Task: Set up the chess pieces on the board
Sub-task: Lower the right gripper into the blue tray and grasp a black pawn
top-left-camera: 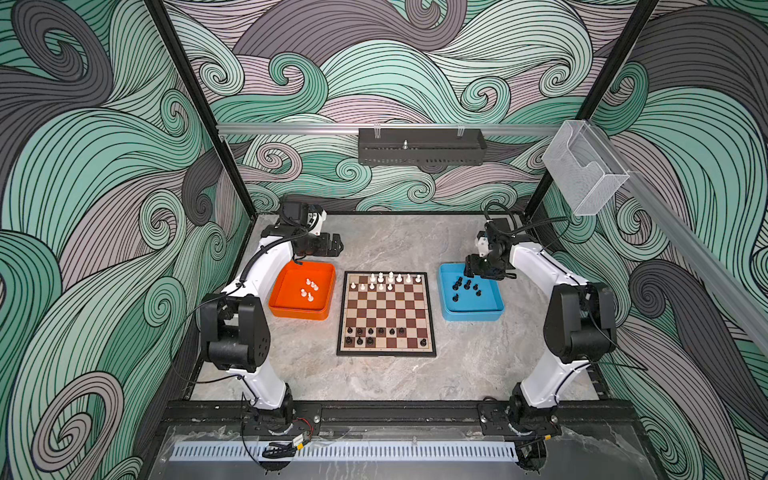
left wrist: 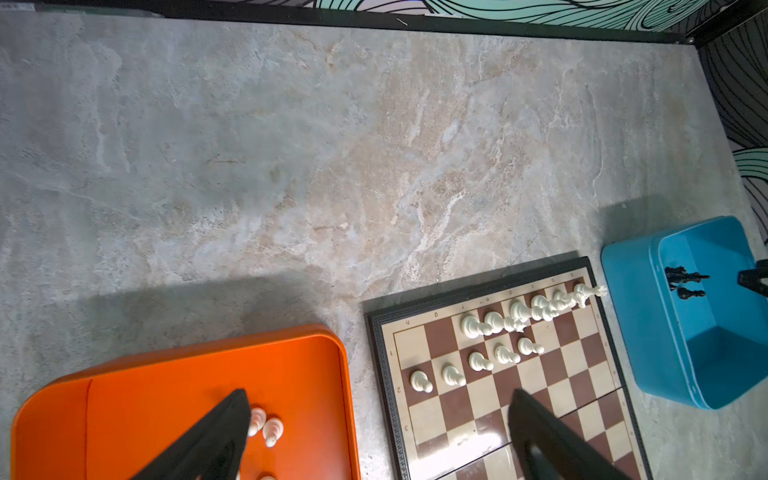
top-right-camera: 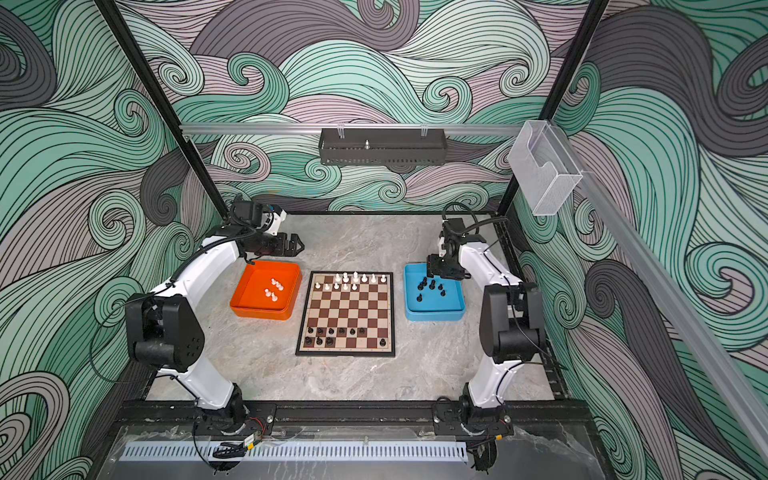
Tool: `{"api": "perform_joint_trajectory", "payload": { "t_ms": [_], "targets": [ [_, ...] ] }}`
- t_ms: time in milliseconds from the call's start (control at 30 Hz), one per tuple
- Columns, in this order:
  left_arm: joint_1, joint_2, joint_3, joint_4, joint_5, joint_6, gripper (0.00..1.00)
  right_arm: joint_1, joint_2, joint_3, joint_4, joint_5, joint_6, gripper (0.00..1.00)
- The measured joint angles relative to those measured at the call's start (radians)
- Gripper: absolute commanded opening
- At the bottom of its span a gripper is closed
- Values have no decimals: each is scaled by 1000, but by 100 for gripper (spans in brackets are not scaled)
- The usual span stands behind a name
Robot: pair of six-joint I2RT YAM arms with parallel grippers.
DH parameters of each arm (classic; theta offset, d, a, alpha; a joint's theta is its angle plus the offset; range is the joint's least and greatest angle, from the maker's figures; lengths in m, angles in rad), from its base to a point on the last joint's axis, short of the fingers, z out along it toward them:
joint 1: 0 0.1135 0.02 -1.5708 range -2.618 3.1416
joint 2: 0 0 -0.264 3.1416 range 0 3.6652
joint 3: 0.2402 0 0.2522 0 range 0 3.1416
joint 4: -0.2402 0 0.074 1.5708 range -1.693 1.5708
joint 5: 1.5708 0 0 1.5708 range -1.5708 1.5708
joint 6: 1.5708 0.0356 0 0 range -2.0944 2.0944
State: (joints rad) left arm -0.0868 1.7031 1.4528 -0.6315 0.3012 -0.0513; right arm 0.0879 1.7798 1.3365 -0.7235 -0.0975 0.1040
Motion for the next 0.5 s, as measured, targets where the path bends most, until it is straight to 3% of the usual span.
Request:
{"api": "perform_joint_trajectory", "payload": {
  "t_ms": [500],
  "targets": [
    [0,6,2,-31,42,-21,99,0,72,27,-17,-12,1,54]
  ]
}}
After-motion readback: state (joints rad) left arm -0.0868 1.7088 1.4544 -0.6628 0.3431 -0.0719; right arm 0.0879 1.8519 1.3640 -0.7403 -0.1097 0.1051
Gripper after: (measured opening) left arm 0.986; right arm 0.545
